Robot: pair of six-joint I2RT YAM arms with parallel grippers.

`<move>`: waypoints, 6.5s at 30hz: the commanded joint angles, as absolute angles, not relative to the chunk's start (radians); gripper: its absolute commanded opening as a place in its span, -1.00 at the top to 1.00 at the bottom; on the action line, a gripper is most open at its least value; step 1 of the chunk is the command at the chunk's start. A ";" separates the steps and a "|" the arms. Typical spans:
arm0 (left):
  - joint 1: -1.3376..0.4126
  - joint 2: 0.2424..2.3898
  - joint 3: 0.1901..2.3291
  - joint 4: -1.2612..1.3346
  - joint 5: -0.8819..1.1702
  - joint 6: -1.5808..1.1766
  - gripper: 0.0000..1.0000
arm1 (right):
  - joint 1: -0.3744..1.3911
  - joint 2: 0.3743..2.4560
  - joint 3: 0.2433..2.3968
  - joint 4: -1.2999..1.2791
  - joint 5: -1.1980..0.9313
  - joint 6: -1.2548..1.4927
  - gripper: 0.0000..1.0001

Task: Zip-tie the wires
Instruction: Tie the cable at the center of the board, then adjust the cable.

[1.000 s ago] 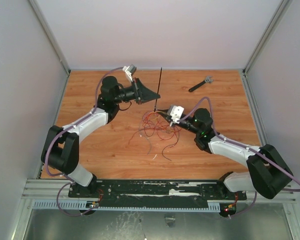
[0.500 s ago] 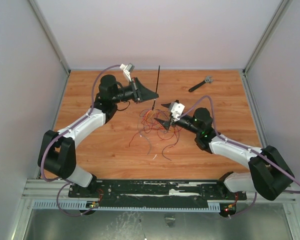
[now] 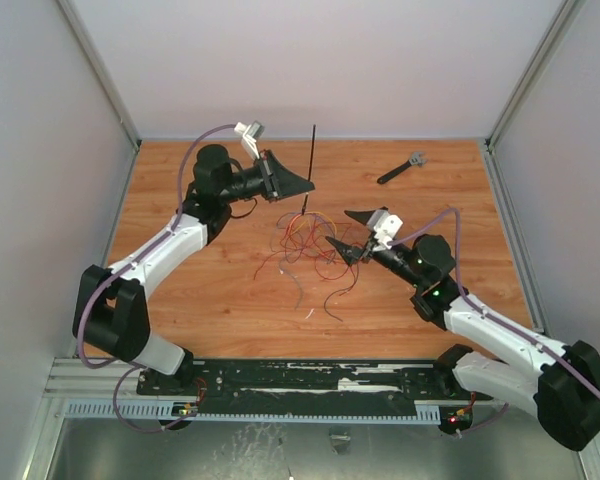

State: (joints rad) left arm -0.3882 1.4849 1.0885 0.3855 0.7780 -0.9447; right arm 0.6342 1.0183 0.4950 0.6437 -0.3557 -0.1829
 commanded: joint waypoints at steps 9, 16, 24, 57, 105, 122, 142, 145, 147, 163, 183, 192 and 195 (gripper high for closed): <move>-0.347 1.378 1.156 0.332 0.755 -0.930 1.00 | 0.628 0.857 0.411 0.562 -0.342 -0.075 -0.12; -0.327 1.338 1.174 0.301 0.756 -0.927 1.00 | 0.629 0.873 0.396 0.610 -0.302 -0.087 -0.12; -0.305 1.308 1.176 0.272 0.763 -0.914 1.00 | 0.624 0.948 0.479 0.584 -0.343 -0.066 -0.09; -0.268 1.264 1.156 0.272 0.787 -0.928 1.00 | 0.822 1.392 0.515 1.038 -0.482 -0.198 0.17; -0.269 1.257 1.131 0.276 0.788 -0.939 1.00 | 0.747 1.733 0.690 1.315 -0.430 -0.071 0.43; -0.253 1.250 1.137 0.252 0.788 -0.912 1.00 | 0.741 1.444 0.587 0.953 -0.341 -0.026 1.00; -0.235 1.317 1.096 0.348 0.776 -0.935 1.00 | 0.757 1.310 0.647 0.582 -0.507 -0.012 1.00; -0.235 1.318 1.081 0.355 0.779 -0.935 1.00 | 0.757 1.293 0.655 0.572 -0.460 -0.001 1.00; -0.235 1.314 1.068 0.357 0.781 -0.936 1.00 | 0.752 1.290 0.670 0.554 -0.422 0.005 1.00; -0.196 1.307 1.019 0.370 0.789 -0.934 1.00 | 0.702 1.201 0.671 0.469 -0.392 0.024 1.00; -0.190 1.321 0.974 0.404 0.794 -0.942 1.00 | 0.628 1.169 0.705 0.408 -0.439 0.033 1.00; -0.189 1.330 0.979 0.436 0.814 -0.971 1.00 | 0.631 1.260 0.760 0.402 -0.476 0.044 1.00; -0.190 1.333 0.984 0.431 0.812 -0.965 1.00 | 0.631 1.250 0.758 0.409 -0.466 0.046 1.00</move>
